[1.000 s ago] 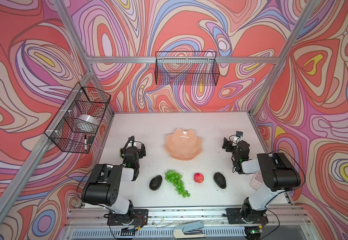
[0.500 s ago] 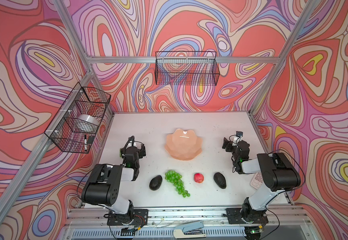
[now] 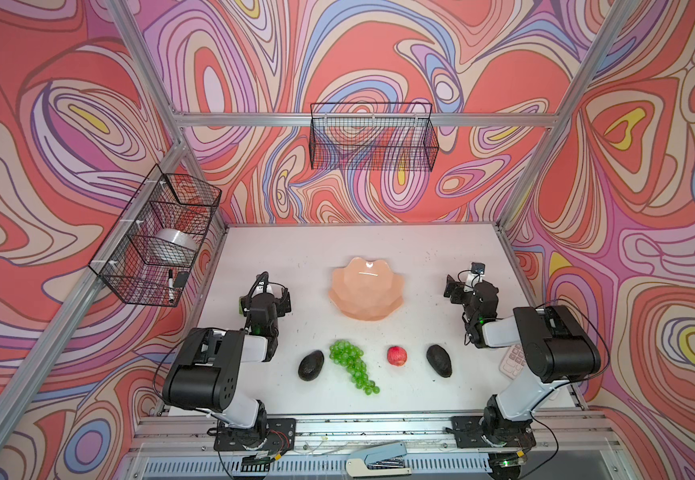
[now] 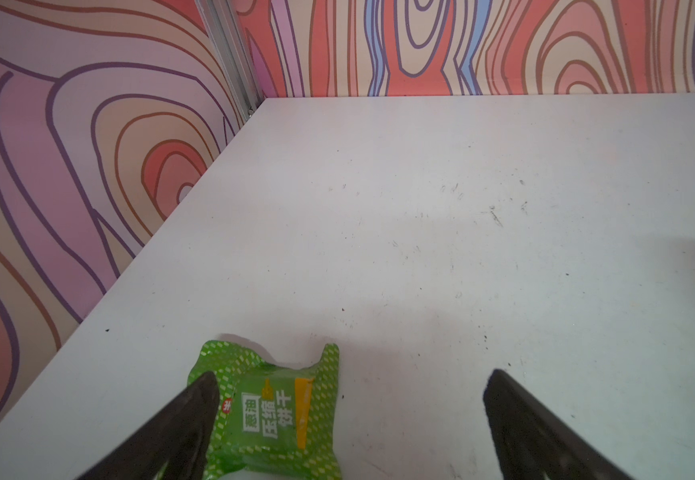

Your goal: Place and organize the fake fruits in the fruit bowl

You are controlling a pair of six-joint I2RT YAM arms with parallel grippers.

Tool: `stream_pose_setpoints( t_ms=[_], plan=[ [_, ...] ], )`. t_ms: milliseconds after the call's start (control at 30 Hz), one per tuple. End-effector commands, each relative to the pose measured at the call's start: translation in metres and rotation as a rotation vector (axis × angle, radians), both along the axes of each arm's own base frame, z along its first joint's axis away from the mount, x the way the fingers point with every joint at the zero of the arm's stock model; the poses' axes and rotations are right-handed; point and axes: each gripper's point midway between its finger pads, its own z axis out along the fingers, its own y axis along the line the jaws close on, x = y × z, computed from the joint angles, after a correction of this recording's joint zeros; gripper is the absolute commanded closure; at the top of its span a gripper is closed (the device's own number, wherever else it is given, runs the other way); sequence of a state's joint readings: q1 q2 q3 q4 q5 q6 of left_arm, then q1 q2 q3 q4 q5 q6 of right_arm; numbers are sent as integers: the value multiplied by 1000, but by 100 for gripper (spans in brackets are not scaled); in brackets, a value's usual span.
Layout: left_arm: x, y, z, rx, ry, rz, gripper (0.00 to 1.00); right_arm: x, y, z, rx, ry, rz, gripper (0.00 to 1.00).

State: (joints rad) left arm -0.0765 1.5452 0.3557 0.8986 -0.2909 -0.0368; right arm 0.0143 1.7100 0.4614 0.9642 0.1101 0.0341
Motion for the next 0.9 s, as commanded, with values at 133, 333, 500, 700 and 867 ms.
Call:
stream_pose_setpoints(
  t_ms=[133, 333, 500, 700, 867],
  plan=[
    [4, 2, 9, 5, -39, 4, 5, 1, -2, 1, -7, -1, -7, 2],
    [0, 6, 62, 29, 3, 118, 4, 14, -19, 81, 112, 42, -154, 2],
    [-20, -2, 125, -207, 71, 152, 0, 15, 25, 124, 323, 134, 35, 2],
    [-48, -20, 185, -234, -25, -6, 2, -23, 59, 106, 402, 333, 160, 4],
    [-61, -28, 191, -247, 48, -52, 6, -96, 79, 64, 296, 578, 147, 7]
  ],
)
